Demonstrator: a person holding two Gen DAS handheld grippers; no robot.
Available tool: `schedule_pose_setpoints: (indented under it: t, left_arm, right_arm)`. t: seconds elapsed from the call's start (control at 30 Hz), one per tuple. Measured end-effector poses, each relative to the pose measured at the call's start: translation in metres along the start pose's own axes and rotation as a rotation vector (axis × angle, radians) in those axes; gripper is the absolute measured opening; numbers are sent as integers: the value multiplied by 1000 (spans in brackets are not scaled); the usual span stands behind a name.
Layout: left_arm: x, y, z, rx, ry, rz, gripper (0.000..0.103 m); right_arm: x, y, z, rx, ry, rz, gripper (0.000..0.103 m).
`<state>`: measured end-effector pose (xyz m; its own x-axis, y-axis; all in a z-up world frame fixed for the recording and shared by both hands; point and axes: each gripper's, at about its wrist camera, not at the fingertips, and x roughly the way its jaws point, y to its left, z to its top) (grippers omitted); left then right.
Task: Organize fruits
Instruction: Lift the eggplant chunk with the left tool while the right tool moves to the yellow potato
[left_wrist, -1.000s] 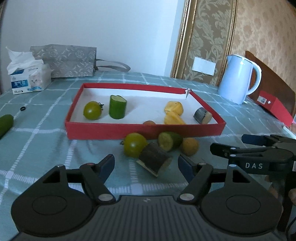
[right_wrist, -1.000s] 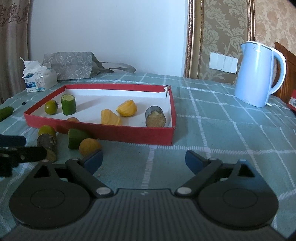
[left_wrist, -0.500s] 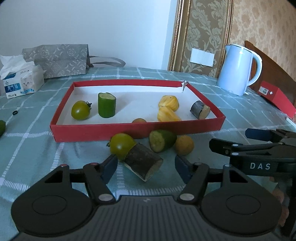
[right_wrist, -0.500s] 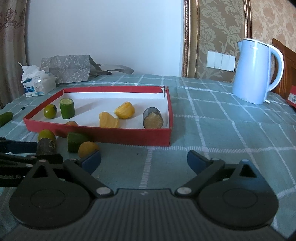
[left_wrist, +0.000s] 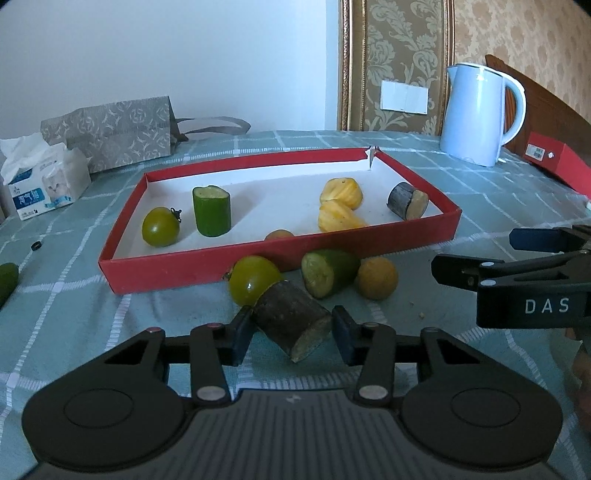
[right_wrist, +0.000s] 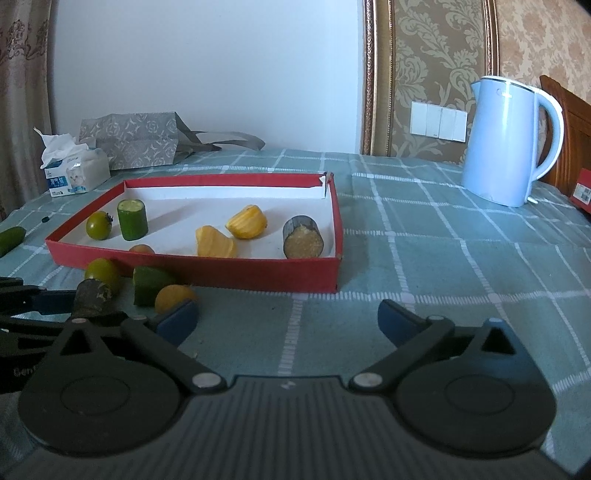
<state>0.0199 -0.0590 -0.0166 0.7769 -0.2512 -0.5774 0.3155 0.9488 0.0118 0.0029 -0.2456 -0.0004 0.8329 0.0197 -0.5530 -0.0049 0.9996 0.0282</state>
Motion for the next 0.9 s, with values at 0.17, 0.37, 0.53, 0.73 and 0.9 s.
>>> schedule_pose_setpoints:
  t: [0.17, 0.37, 0.53, 0.73, 0.9]
  left_arm:
    - [-5, -1, -1, 8, -17, 2, 45]
    - [-17, 5, -6, 0, -27, -3, 45]
    - [-27, 22, -16, -24, -30, 16, 45]
    - [-33, 50, -22, -95, -27, 43, 45]
    - [-29, 68, -20, -147, -25, 39, 45]
  right_arm:
    - [1, -1, 0, 0, 0, -11, 103]
    - [1, -2, 0, 3, 0, -16, 103]
    - [-1, -1, -1, -3, -11, 10, 103]
    - [-5, 6, -1, -30, -34, 41, 103]
    - [-4, 11, -2, -52, -34, 53, 103]
